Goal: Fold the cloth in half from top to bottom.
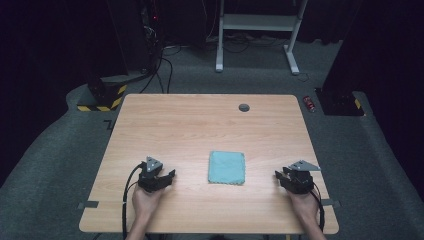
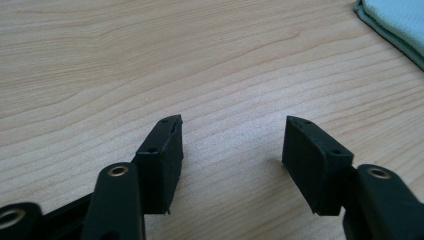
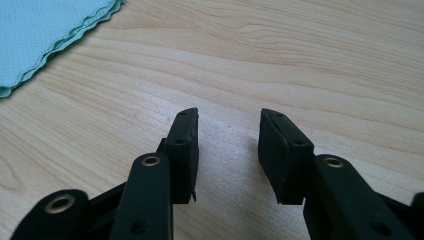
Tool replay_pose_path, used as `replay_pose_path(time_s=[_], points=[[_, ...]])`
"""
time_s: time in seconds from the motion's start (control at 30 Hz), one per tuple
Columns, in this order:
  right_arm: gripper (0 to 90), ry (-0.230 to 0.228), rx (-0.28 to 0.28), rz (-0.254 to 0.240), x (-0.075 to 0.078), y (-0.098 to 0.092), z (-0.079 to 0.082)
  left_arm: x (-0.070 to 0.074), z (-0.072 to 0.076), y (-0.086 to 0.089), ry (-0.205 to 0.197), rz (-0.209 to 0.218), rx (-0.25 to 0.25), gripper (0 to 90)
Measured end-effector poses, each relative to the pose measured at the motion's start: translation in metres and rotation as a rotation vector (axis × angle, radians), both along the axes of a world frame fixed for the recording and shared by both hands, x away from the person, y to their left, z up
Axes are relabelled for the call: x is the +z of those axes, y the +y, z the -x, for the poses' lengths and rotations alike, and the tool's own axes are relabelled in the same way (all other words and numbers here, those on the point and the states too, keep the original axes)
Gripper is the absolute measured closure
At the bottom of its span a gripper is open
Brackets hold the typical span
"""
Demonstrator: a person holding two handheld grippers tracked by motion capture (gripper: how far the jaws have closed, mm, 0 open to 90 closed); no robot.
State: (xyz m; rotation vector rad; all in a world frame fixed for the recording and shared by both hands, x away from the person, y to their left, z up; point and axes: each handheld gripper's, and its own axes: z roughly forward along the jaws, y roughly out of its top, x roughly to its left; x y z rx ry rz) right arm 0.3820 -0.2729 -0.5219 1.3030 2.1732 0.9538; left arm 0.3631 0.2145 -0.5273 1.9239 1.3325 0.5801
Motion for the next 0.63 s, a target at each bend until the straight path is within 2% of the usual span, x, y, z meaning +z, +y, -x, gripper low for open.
replay_pose_path(time_s=[0.13,0.23,0.63], points=[[53.7,-0.005,0.004,0.013,-0.0001,0.0011,0.0005,-0.0001,0.0006,-0.0040,-0.001,-0.042,0.002,35.8],[48.3,0.004,-0.002,0.006,-0.0003,0.0003,-0.0003,-0.0002,0.0005,-0.0040,0.000,-0.039,0.000,34.4],[43.5,0.009,-0.010,0.008,-0.0003,0.0003,-0.0008,-0.0003,0.0004,-0.0047,0.003,-0.036,-0.003,32.0]])
